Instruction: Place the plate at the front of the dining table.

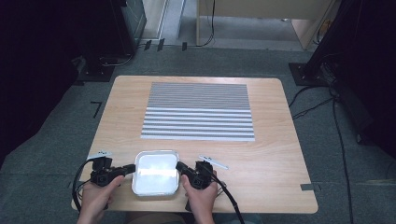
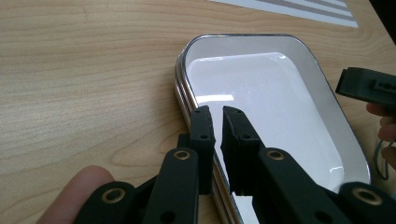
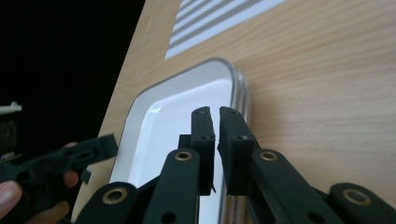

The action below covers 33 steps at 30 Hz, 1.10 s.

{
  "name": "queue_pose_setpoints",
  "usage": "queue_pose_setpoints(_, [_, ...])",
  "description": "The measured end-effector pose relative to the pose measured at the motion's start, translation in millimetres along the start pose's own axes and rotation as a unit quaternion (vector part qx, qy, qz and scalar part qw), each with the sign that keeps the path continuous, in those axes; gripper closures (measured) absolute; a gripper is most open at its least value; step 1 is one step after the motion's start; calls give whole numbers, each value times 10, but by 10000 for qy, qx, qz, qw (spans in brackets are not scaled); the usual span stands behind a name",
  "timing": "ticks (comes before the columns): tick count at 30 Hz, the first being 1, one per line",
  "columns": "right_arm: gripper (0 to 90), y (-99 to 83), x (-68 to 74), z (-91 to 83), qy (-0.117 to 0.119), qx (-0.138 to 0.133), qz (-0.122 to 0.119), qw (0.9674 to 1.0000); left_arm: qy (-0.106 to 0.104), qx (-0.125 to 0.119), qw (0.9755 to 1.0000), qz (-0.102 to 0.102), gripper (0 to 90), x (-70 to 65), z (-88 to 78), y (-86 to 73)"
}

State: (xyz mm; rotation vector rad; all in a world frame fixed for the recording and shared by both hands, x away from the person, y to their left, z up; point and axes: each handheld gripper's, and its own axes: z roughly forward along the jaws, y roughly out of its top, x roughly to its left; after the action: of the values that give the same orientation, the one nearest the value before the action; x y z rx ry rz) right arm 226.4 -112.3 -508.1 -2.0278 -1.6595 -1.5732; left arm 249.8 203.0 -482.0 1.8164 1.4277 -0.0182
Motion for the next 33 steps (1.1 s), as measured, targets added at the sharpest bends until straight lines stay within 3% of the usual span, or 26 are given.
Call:
queue_pose_setpoints(1, [819, 19, -33, 1, 31, 92, 138, 9999, -1, 17, 10000, 3, 827, 1, 5, 2])
queue_pose_setpoints(5, [789, 3, -58, 18, 126, 243, 205, 9994, -13, 38, 10000, -7, 819, 4, 11, 0])
queue_pose_setpoints(17, [793, 15, -100, -5, 304, 238, 431, 9983, -282, -48, 9994, -218, 806, 64, -6, -2])
queue_pose_setpoints(19, [794, 14, -97, -6, 365, 221, 463, 9980, -676, -54, 9972, -304, 807, 62, 8, -2])
queue_pose_setpoints(21, [793, 12, -96, -2, 388, 247, 475, 9978, -686, -32, 9972, -283, 803, 48, 20, 0])
queue_pose_setpoints(22, [791, 9, -95, 4, 392, 268, 475, 9977, -588, -39, 9979, -261, 796, 41, 22, 1])
queue_pose_setpoints(24, [785, 3, -97, 11, 374, 282, 463, 9978, -442, -118, 9985, -307, 787, 62, -4, 6])
queue_pose_setpoints(28, [756, 6, -103, 8, 349, 231, 426, 9982, -421, -147, 9980, -448, 743, 159, -69, 0])
queue_pose_setpoints(33, [728, 14, -114, 10, 400, 266, 440, 9979, -647, -34, 9962, -590, 669, 218, -50, -10])
